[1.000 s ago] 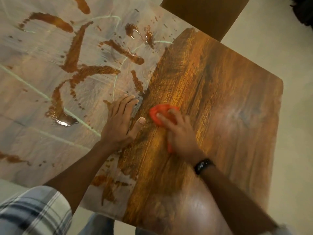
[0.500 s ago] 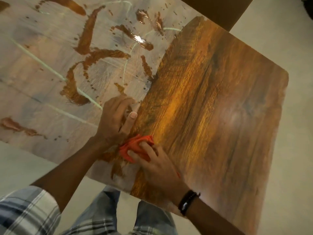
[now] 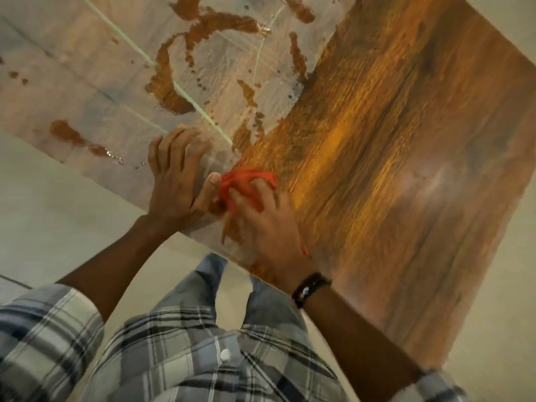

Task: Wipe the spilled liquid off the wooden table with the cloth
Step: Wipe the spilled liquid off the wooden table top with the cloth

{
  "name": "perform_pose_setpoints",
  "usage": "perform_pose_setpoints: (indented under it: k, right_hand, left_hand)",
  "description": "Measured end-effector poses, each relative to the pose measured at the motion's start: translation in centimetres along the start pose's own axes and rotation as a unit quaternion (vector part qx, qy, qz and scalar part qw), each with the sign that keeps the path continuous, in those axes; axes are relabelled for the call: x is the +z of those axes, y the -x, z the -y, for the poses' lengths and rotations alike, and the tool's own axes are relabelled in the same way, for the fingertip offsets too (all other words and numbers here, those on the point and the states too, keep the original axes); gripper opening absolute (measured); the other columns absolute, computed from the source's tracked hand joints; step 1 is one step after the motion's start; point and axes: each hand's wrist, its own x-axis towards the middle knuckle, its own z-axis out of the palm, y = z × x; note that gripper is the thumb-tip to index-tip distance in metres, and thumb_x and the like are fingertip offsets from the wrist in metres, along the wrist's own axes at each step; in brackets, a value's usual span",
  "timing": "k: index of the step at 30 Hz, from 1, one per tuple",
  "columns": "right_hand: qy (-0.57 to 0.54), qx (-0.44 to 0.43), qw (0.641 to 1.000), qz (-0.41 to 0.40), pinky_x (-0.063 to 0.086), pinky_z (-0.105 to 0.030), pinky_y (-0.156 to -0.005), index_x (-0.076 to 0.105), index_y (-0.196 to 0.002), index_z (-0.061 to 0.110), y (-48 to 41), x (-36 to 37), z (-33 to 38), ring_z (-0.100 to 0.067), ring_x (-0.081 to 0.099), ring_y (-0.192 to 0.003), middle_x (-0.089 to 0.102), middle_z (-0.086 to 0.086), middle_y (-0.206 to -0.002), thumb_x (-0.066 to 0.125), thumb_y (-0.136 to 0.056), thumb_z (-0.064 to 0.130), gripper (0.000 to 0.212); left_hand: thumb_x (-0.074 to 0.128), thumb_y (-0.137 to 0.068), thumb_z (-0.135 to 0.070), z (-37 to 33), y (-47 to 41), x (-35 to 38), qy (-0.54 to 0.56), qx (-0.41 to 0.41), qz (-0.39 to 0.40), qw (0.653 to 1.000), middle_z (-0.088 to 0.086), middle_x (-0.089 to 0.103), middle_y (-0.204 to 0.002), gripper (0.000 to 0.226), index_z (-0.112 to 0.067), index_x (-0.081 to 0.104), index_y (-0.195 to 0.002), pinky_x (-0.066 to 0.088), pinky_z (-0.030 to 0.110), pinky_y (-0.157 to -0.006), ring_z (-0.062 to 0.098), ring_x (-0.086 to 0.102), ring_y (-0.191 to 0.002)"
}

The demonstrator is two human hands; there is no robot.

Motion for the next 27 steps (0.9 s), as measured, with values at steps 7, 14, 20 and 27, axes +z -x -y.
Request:
perform_pose_setpoints:
  k: [7, 14, 20, 27]
  right_hand:
    - [0.022, -0.047, 0.995, 0.084, 0.049, -0.044, -0.092, 0.050, -0.142, 0.033, 8.5, -2.2, -2.8, -0.034, 0.049, -0.115, 0.042, -0.010, -0.145, 0.071, -0.083, 0.022, 0.063]
    - [0.010, 0.135, 0.991, -0.003, 0.036, -0.035, -0.098, 0.044, -0.147, 0.033, 0.4, -1.9, -2.5, -0.033, 0.038, -0.122, 0.033, -0.010, -0.150, 0.051, -0.097, 0.022, 0.051]
    - [-0.001, -0.148, 0.983, 0.108, 0.053, -0.042, -0.086, 0.048, -0.141, 0.030, 6.1, 0.7, 2.6, -0.030, 0.043, -0.109, 0.037, -0.009, -0.144, 0.051, -0.084, 0.009, 0.061]
    - [0.006, 0.026, 0.999, 0.026, 0.042, -0.039, -0.090, 0.042, -0.142, 0.035, 2.9, -4.5, -8.6, -0.037, 0.043, -0.116, 0.036, -0.014, -0.148, 0.064, -0.093, 0.016, 0.057]
  left_hand:
    - [0.021, -0.102, -0.056, 0.0, 0.2, 0.0, 0.024, -0.014, 0.027, 0.999, 0.023, 0.044, -0.146, 0.066, -0.007, 0.047, -0.139, 0.016, 0.060, -0.118, 0.032, 0.026, -0.143]
    - [0.020, -0.102, -0.055, 0.0, 0.1, 0.0, 0.046, -0.037, 0.017, 0.998, 0.019, 0.048, -0.143, 0.066, -0.007, 0.053, -0.135, 0.021, 0.057, -0.117, 0.032, 0.030, -0.143]
    - [0.027, -0.102, -0.045, 0.3, 0.0, 0.0, 0.082, -0.054, -0.027, 0.995, 0.019, 0.053, -0.138, 0.058, -0.003, 0.058, -0.127, 0.025, 0.046, -0.118, 0.036, 0.040, -0.138]
    - [0.029, -0.101, -0.040, 0.0, -0.1, -0.2, 0.087, -0.056, -0.017, 0.994, 0.022, 0.053, -0.137, 0.056, 0.000, 0.058, -0.128, 0.028, 0.051, -0.116, 0.035, 0.038, -0.137]
